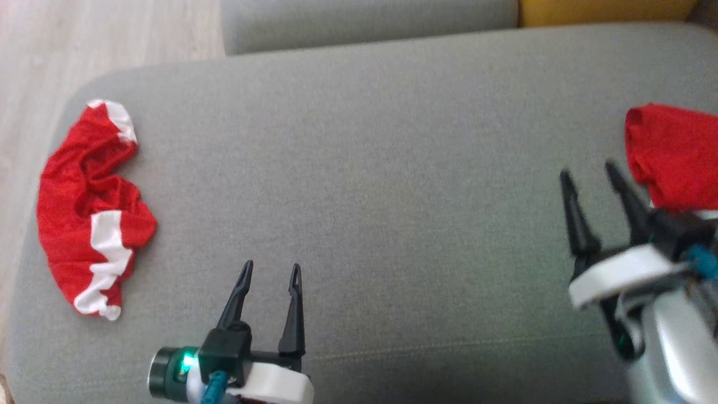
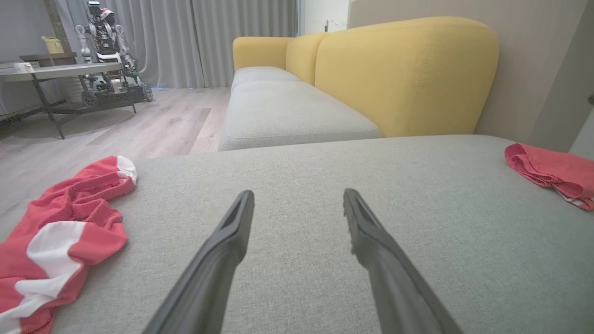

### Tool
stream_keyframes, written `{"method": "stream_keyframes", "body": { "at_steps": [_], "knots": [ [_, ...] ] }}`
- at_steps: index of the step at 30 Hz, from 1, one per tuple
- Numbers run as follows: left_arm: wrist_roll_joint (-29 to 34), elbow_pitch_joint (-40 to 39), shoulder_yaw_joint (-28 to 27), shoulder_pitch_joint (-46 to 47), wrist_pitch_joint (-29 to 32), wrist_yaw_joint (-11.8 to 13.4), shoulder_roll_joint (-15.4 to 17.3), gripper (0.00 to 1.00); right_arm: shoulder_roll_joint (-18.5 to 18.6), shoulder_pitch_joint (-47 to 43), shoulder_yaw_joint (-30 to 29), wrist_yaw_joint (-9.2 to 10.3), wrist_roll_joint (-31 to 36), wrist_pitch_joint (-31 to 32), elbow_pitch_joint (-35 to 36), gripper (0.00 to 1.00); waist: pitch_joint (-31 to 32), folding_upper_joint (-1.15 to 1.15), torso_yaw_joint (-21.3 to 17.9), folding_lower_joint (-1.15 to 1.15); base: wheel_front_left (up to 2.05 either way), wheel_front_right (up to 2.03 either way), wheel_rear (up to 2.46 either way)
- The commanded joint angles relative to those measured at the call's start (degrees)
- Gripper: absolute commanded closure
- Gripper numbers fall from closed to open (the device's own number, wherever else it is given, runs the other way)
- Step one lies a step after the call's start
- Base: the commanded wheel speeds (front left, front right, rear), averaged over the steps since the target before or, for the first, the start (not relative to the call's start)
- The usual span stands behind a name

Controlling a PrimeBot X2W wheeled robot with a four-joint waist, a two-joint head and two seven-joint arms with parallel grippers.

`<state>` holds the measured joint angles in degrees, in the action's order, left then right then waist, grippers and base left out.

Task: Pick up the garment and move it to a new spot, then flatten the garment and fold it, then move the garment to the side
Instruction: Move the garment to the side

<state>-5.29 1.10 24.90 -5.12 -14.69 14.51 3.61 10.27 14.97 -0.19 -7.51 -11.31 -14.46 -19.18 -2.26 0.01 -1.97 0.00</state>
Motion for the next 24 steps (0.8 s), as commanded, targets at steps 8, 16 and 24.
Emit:
{"method": "stream_keyframes", "body": {
  "at_steps": [8, 16, 24],
  "knots": [
    [-1.81, -1.75, -4.93, 1.32, -0.3, -1.54, -0.26, 0.0, -4.6, -10.28, -1.57, 0.02, 3.54, -0.53, 12.0, 0.0, 4.14, -0.01, 0.1, 0.0, 0.0, 0.0, 0.0],
    [-1.62, -0.91, -8.65, -1.91, -0.3, -2.47, -0.49, 0.0, -6.3, -19.31, -1.39, 0.02, 5.13, -0.53, 15.48, 0.0, 5.63, -0.01, -1.46, 0.0, 0.0, 0.0, 0.0],
    [-0.61, -0.18, -10.55, -3.42, -0.3, -3.52, -0.62, 0.0, -7.05, -21.57, -1.18, 0.02, 5.23, -0.53, 16.1, 0.0, 6.03, -0.01, -2.9, 0.0, 0.0, 0.0, 0.0]
  ]
}}
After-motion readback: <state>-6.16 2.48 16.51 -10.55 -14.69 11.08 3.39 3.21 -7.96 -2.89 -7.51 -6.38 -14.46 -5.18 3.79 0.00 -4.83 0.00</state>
